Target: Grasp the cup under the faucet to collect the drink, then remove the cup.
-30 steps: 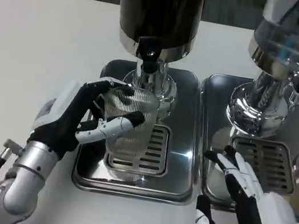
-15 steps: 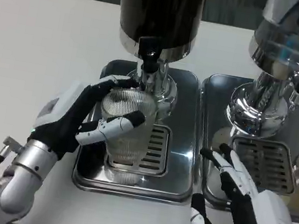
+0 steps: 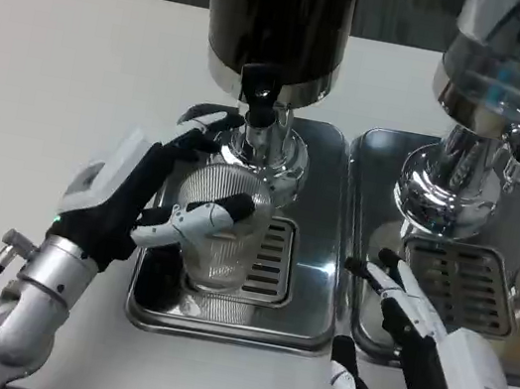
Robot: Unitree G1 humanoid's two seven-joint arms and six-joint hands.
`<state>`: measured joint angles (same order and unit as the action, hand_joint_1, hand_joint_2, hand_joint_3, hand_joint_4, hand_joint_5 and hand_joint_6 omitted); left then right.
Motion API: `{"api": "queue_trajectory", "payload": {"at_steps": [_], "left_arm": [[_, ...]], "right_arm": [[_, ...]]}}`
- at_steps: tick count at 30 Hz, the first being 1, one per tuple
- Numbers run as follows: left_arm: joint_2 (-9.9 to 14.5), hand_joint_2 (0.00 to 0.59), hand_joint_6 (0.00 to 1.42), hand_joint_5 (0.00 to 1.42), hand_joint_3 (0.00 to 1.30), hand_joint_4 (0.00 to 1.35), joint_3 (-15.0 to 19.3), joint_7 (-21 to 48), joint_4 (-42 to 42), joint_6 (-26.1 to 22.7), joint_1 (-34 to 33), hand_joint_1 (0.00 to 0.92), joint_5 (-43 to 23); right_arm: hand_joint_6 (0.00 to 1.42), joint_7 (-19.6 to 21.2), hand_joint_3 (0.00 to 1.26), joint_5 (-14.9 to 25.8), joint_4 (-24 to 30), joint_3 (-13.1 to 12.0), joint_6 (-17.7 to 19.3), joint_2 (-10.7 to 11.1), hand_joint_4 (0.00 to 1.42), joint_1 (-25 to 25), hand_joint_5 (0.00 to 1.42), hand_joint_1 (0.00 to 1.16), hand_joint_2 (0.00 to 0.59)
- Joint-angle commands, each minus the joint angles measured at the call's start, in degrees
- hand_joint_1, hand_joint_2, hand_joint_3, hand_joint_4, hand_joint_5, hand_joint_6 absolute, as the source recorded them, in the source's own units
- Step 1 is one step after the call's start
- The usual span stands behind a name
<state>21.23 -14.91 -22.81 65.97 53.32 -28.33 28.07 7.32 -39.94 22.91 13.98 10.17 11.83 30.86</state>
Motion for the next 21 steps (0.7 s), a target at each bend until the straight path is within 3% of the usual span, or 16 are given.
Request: {"api": "queue_trajectory", "payload": {"at_steps": [1, 21], "left_arm": [[0.73, 0.075, 0.34, 0.27, 0.21, 0.16, -0.55, -2.43, -1.13, 1.07, -0.09, 0.094, 1.81], [2.44, 0.075, 0.32, 0.25, 0.18, 0.11, -4.34, -17.55, -3.13, 0.32, 0.3, 0.066, 11.32]], "right_arm": [[0.3, -0.14, 0.18, 0.65, -0.08, -0.22, -0.04, 0.27, 0.03, -0.16, 0.09, 0.65, 0.492], [0.3, 0.33, 0.19, 2.6, -1.53, -0.93, 0.55, 0.44, 0.03, -1.31, 0.09, 0.64, 0.491]]}}
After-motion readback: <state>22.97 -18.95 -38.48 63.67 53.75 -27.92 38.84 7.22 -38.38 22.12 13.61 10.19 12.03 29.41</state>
